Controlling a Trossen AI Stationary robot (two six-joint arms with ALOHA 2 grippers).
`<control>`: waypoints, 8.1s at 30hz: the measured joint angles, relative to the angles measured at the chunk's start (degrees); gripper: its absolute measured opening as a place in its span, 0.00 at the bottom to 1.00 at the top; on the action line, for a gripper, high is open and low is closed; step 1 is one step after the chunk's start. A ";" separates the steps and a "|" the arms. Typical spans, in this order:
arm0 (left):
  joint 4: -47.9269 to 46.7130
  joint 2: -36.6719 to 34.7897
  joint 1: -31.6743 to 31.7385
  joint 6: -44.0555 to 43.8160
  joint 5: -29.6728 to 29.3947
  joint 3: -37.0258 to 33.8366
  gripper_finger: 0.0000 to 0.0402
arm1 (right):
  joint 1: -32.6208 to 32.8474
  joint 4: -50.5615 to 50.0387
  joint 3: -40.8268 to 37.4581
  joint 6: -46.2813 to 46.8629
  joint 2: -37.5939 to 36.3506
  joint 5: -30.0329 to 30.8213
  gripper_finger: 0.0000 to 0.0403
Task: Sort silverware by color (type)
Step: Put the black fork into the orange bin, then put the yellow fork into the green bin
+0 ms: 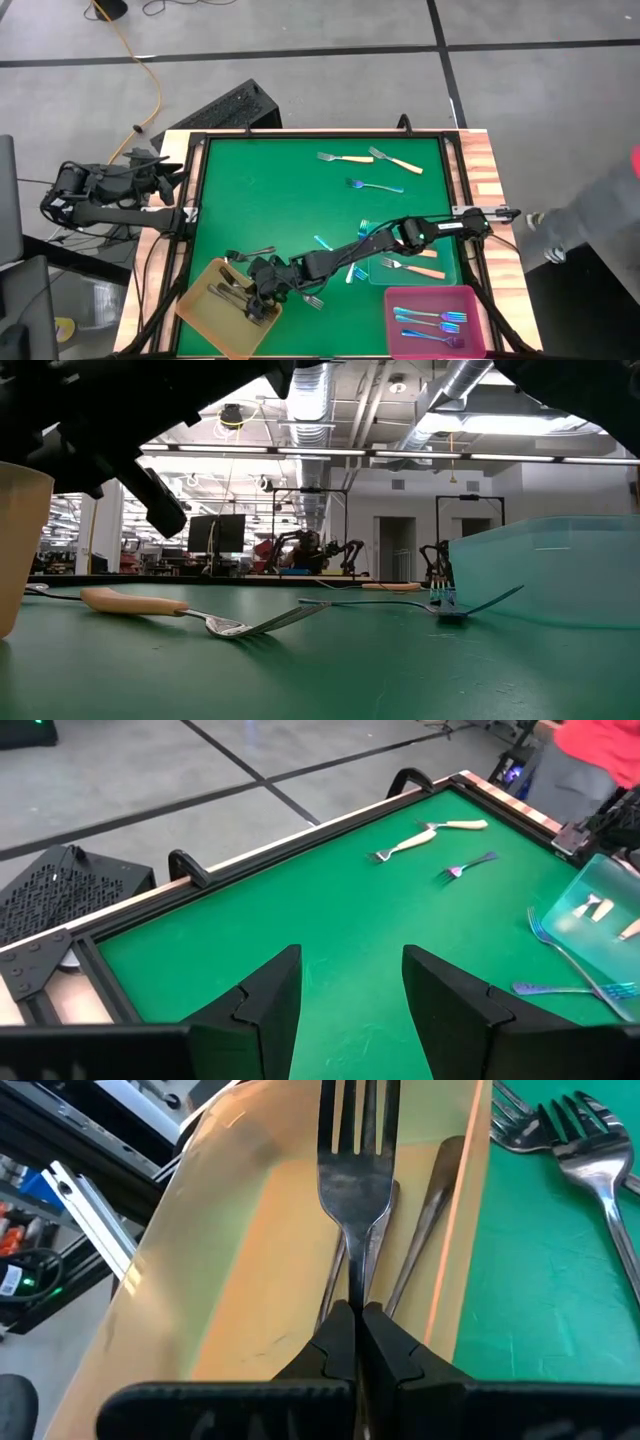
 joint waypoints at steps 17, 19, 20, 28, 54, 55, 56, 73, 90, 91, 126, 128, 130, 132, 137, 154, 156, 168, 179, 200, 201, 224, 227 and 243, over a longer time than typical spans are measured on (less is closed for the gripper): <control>-0.68 0.00 0.00 1.39 0.00 0.00 0.39 | -0.73 -0.08 0.00 0.13 -0.03 -0.07 0.13; -0.70 0.00 0.00 1.42 0.00 0.00 0.39 | -0.85 -0.06 0.00 0.11 -0.04 -0.22 0.15; -0.68 0.00 0.00 1.42 0.00 0.00 0.39 | -0.85 -0.08 0.00 0.07 -0.04 -0.37 0.16; -0.96 0.00 0.00 1.43 0.37 0.00 0.39 | -0.85 0.10 0.01 -0.04 -0.09 -1.92 0.28; -0.96 0.02 0.00 1.07 1.26 0.02 0.39 | -8.97 -28.90 0.24 -14.49 -21.14 -8.24 0.32; -0.94 0.02 0.00 1.07 1.23 0.02 0.39 | -9.23 -30.83 0.24 -14.45 -22.15 -7.74 0.32; -0.96 0.04 0.00 1.06 1.12 0.02 0.39 | -9.56 -33.77 0.24 -14.44 -23.11 -7.19 0.32; -0.90 0.02 0.00 0.10 -1.16 0.02 0.39 | -8.36 -73.67 0.11 -16.06 -28.26 4.61 0.32; -0.82 0.02 -0.01 -1.64 -1.95 0.02 0.39 | 4.13 -47.75 -7.98 -12.99 -26.78 14.89 0.32; -0.86 0.02 0.00 -1.64 -1.92 0.02 0.39 | 4.28 -44.06 -9.63 -13.37 -26.36 15.19 0.32; -3.63 0.00 -0.02 -0.86 -0.94 0.02 0.39 | 6.53 -27.16 -16.72 11.89 -8.79 7.54 0.14; -3.63 0.00 -0.02 -0.81 -0.98 0.02 0.39 | 6.28 -27.48 -16.74 13.19 -8.83 6.46 0.08; -3.62 0.00 -0.02 -0.79 -0.98 0.02 0.39 | 6.04 -27.30 -16.78 14.26 -8.83 5.12 0.08; -3.61 0.00 -0.02 -0.74 -1.01 0.02 0.39 | 6.03 -26.77 -16.82 15.41 -8.82 4.66 0.08; -3.56 0.00 -0.02 0.69 -0.95 0.02 0.39 | 5.91 -27.86 -14.52 15.63 -9.01 4.42 0.08; -3.53 0.00 -0.02 1.87 -0.37 0.02 0.39 | 1.70 -40.22 -0.66 9.09 -12.66 8.33 0.04; -3.52 0.00 -0.02 1.88 -0.34 0.02 0.39 | 1.08 -42.01 -0.55 9.20 -14.54 9.25 0.04; -3.30 0.00 -0.02 1.90 -0.28 0.00 0.39 | -1.87 -62.10 -0.44 9.49 -25.16 19.70 0.04; -3.11 -0.01 0.00 0.70 -0.35 0.00 0.39 | -3.10 -73.34 -3.40 1.68 -33.38 23.35 0.04; -3.11 -0.01 0.00 -1.92 -2.33 0.00 0.39 | -2.91 -59.78 -45.12 16.21 -70.71 27.33 0.04; -3.11 0.00 0.00 -2.06 -2.47 0.00 0.39 | -2.95 -59.56 -46.67 17.04 -72.18 27.83 0.04; -3.37 0.00 0.00 -7.85 -8.97 0.00 0.39 | -12.79 -56.91 -57.02 4.28 -91.37 28.64 0.04; -3.53 0.00 0.00 -9.35 -9.05 0.00 0.39 | -14.72 -57.71 -57.02 1.69 -93.12 28.12 0.04; -4.95 0.00 0.00 -9.46 -8.47 0.00 0.39 | -25.06 -63.58 -57.06 -7.79 -101.61 23.49 0.04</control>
